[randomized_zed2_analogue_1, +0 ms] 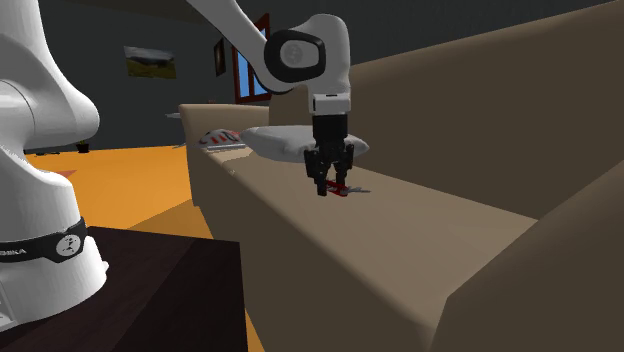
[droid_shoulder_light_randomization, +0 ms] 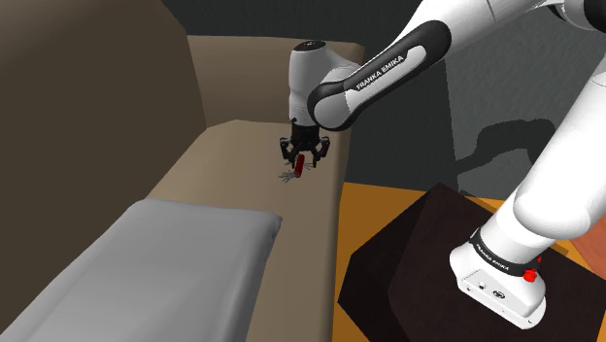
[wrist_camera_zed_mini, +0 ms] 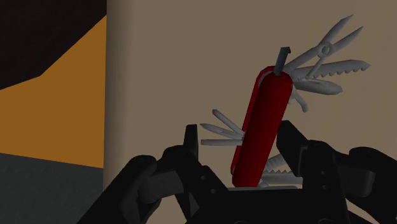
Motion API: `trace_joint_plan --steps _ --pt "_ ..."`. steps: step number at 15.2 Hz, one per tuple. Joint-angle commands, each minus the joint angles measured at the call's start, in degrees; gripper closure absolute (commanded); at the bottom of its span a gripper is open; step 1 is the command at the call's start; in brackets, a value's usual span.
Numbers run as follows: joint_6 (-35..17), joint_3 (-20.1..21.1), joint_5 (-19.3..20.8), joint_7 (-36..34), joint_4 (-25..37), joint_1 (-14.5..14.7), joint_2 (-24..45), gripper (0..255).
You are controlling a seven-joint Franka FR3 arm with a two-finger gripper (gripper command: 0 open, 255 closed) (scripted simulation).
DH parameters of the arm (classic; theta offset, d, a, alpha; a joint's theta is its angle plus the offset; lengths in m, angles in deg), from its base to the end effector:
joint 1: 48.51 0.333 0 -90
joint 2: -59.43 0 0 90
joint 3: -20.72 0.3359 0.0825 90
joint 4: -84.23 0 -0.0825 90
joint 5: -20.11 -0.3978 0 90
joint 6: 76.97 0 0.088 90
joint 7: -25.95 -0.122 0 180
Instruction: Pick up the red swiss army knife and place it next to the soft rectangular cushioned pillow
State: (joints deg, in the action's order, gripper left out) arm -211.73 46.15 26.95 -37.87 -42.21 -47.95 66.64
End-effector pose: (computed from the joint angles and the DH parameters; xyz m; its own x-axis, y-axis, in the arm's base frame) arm 0.5047 0.2412 0.3275 0.8347 -0.5490 0.0443 -0.5490 -0.8357 -0.0142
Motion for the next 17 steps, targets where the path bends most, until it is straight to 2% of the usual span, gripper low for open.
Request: trace_joint_plan --steps 1,9,17 --pt "0.0 0.0 0.0 0.0 0.0 0.0 0.0 255" --pt "0.0 0.0 0.0 0.0 0.0 0.0 0.0 255" --pt "5.7 0.4 -2.7 2.0 2.3 -0.4 -3.9 255"
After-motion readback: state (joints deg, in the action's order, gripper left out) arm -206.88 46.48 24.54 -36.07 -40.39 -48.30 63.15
